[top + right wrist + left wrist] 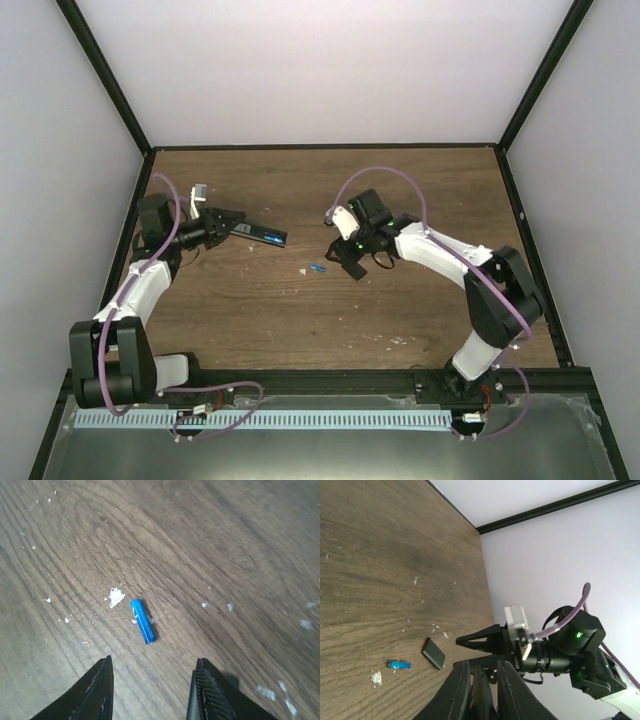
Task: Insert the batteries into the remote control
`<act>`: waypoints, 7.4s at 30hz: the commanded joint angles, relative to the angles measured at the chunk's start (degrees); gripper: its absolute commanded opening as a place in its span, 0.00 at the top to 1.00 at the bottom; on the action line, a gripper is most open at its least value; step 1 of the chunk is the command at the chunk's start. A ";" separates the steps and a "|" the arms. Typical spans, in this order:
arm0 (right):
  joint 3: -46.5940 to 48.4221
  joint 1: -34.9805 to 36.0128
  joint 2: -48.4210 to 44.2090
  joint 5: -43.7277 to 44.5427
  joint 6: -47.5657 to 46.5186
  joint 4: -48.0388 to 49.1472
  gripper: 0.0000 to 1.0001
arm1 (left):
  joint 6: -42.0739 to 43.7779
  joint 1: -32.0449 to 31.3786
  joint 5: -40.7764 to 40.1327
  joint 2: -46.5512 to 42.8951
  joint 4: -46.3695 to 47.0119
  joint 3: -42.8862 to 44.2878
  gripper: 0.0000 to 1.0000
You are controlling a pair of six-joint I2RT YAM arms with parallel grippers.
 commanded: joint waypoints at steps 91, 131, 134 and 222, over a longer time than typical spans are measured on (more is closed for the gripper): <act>14.93 4.87 -0.57 2.53 -1.69 -15.16 0.99 | 6.02 -1.40 7.05 4.07 -3.10 2.06 1.00; 34.09 7.41 5.01 -3.95 0.96 -44.45 0.99 | -10.80 -16.45 5.61 14.79 24.05 1.43 1.00; 34.48 7.42 5.86 -3.70 1.00 -44.44 0.99 | -11.05 -16.60 6.15 15.27 24.19 1.79 1.00; 19.01 -7.39 -11.80 -16.72 29.19 -12.34 0.49 | -35.26 -17.34 8.04 13.86 35.74 6.38 1.00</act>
